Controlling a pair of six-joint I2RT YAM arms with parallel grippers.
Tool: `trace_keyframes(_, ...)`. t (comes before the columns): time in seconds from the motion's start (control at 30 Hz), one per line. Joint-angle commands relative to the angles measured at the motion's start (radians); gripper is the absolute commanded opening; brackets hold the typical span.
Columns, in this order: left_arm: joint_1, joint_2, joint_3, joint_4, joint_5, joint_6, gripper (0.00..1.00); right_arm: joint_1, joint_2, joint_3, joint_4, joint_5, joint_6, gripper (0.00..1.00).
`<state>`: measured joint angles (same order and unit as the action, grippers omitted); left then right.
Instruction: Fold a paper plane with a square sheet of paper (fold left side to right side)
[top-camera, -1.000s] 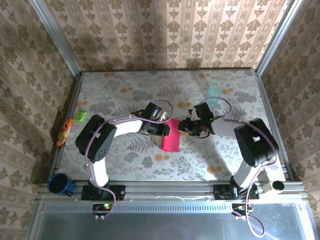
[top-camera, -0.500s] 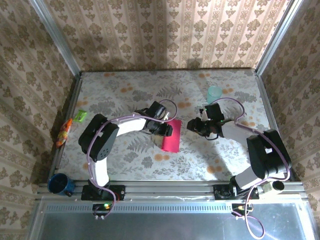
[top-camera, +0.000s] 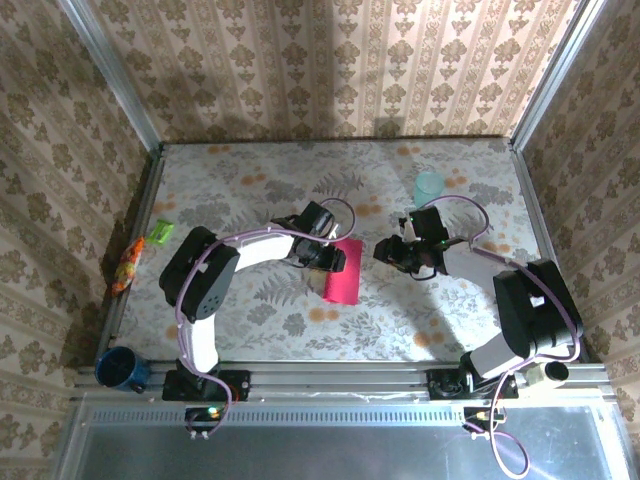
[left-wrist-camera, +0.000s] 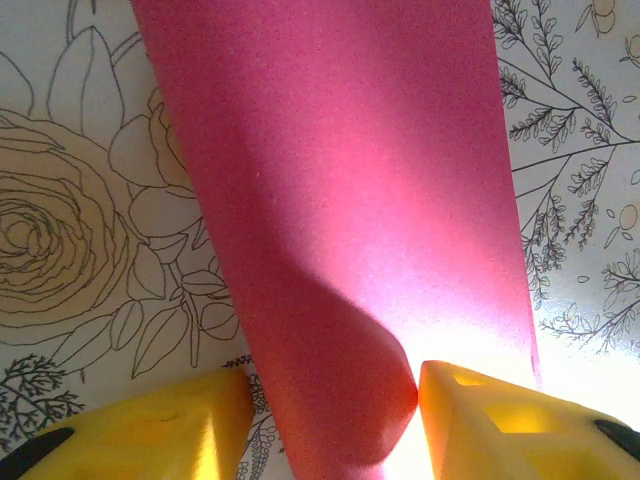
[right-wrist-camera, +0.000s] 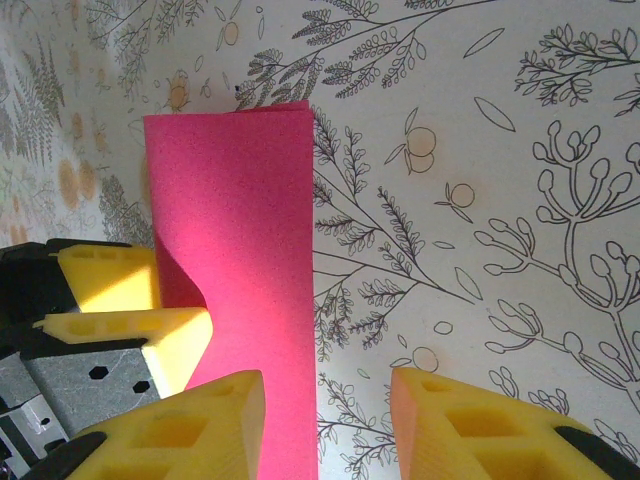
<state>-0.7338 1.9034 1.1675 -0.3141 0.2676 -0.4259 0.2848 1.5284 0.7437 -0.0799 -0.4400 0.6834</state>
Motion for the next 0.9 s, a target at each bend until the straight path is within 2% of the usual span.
trace_keyframes(0.0,-0.006,0.074,-0.01,-0.049,-0.053,-0.013,0.51,-0.004,-0.011,-0.007,-0.011,0.007,-0.012,0.4)
trace_keyframes(0.3,-0.006,0.1,-0.006,-0.054,-0.053,-0.029,0.54,-0.004,0.007,-0.004,-0.002,-0.013,-0.007,0.4)
trace_keyframes(0.87,-0.004,0.117,-0.011,-0.057,-0.055,-0.029,0.53,-0.001,0.023,-0.006,0.009,-0.032,-0.006,0.4)
